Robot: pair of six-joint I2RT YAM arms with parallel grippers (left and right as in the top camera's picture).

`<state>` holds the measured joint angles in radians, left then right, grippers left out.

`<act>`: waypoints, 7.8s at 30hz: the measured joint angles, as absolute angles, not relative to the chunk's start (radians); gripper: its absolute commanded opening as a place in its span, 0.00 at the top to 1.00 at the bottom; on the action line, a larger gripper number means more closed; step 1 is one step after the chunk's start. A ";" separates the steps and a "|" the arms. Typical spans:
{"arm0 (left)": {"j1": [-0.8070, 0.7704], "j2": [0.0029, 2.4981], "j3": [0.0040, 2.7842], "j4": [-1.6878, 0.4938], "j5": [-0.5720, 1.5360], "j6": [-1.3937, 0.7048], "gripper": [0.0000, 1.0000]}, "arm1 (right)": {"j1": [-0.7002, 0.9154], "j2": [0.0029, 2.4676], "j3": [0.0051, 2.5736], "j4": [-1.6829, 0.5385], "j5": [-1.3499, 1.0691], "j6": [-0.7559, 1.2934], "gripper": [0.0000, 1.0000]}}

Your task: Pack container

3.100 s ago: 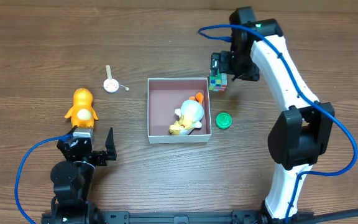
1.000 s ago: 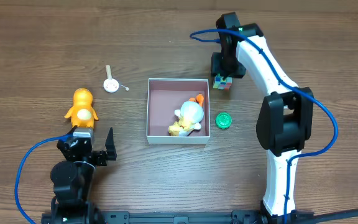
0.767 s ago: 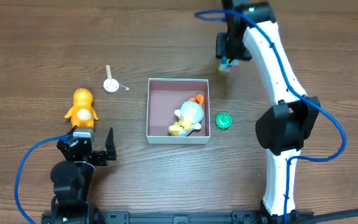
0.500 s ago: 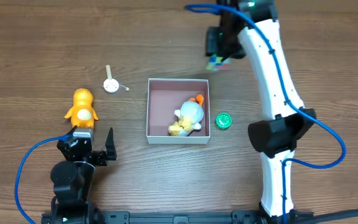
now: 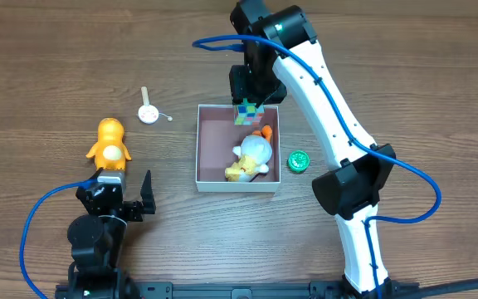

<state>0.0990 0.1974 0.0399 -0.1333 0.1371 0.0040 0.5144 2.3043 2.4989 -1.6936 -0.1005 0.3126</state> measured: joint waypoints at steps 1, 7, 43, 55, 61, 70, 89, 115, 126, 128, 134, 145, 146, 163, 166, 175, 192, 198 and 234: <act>0.099 0.197 0.040 -0.133 0.137 0.004 0.00 | 0.516 2.304 2.485 -1.695 -0.101 0.315 0.47; 0.099 0.197 0.040 -0.133 0.137 0.004 0.00 | 0.518 2.305 2.370 -1.689 -0.061 0.326 0.45; 0.099 0.197 0.040 -0.133 0.137 0.004 0.00 | 0.476 2.305 2.262 -1.615 0.033 0.345 0.25; 0.099 0.197 0.040 -0.133 0.138 0.004 0.00 | 0.171 1.998 2.512 -1.690 0.052 0.361 0.00; 0.099 0.197 0.040 -0.133 0.138 0.004 0.00 | 0.078 1.850 2.144 -1.699 0.007 0.413 0.00; 0.099 0.197 0.040 -0.133 0.137 0.004 0.00 | -0.043 1.848 2.124 -1.690 -0.179 0.488 0.00; 0.099 0.197 0.040 -0.133 0.137 0.004 0.00 | 0.093 1.841 1.760 -1.671 -0.128 1.262 0.00; 0.099 0.198 0.040 -0.133 0.137 0.004 0.00 | 0.276 1.837 1.417 -1.237 0.052 1.396 0.00; 0.099 0.198 0.040 -0.133 0.137 0.004 0.00 | 0.276 1.898 1.416 -1.199 -0.023 1.424 0.00; 0.099 0.198 0.040 -0.133 0.137 0.004 0.00 | 0.276 1.922 1.417 -1.197 -0.033 1.426 0.00; 0.099 0.198 0.040 -0.133 0.137 0.004 0.00 | 0.276 1.951 1.416 -1.196 -0.057 1.441 0.00; 0.099 0.198 0.040 -0.133 0.137 0.004 0.00 | 0.276 1.951 1.334 -1.092 -0.071 1.451 0.00; 0.099 0.198 0.040 -0.133 0.137 0.004 0.00 | 0.276 1.951 1.333 -1.092 -0.071 1.451 0.00; 0.099 0.197 0.040 -0.133 0.137 0.004 0.00 | 0.276 1.951 1.253 -1.013 -0.086 1.457 0.37; 0.099 0.198 0.040 -0.133 0.137 0.004 0.00 | 0.276 1.951 1.253 -1.002 -0.106 1.458 0.53; 0.099 0.198 0.040 -0.133 0.138 0.004 0.00 | 0.260 1.951 1.256 -0.986 -0.124 1.436 0.55; 0.099 0.197 0.040 -0.133 0.137 0.004 0.00 | 0.372 1.956 1.885 -1.137 -0.062 0.770 0.46; 0.099 0.197 0.040 -0.133 0.137 0.004 0.00 | 0.530 1.956 1.881 -1.137 0.003 0.734 0.42; 0.099 0.197 0.040 -0.136 0.069 0.004 0.00 | -0.001 2.091 2.466 -1.676 0.218 0.611 0.00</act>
<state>0.0990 0.1974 0.0399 -0.1356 0.0689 0.0044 -0.0013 2.0911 2.4664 -1.6760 0.2176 0.6109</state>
